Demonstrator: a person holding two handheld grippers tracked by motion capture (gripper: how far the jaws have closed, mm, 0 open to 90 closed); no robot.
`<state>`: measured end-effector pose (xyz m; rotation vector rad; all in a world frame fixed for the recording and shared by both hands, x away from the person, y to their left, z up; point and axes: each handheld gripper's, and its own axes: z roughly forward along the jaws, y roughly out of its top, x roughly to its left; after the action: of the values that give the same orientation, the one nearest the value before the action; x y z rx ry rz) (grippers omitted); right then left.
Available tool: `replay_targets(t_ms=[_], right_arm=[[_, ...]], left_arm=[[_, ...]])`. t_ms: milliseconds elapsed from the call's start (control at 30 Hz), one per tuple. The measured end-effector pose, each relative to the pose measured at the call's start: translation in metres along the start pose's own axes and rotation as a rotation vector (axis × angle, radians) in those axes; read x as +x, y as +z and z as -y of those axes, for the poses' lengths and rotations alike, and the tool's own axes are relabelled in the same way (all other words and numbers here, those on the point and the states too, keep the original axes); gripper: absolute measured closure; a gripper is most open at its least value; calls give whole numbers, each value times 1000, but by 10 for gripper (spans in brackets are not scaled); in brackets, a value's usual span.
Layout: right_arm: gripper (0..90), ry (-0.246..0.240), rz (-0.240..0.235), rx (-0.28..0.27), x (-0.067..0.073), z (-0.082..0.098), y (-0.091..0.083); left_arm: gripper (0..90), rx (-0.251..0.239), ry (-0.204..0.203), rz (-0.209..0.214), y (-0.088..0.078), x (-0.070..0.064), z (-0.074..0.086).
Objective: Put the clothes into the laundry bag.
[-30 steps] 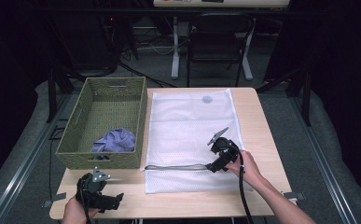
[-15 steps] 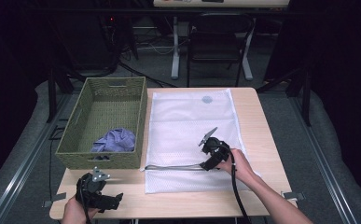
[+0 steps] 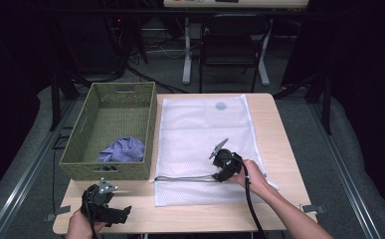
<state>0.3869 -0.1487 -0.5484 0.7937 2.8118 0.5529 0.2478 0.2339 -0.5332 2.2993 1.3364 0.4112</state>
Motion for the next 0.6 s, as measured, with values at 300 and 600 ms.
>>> replay_targets(t_ms=[300, 600], right_arm=[[560, -11, -36, 12, 1, -1, 6], [622, 7, -52, 88, -2, -13, 8]], left_arm=[[14, 4, 6, 1, 0, 0, 0], [15, 7, 3, -4, 0, 0, -1]])
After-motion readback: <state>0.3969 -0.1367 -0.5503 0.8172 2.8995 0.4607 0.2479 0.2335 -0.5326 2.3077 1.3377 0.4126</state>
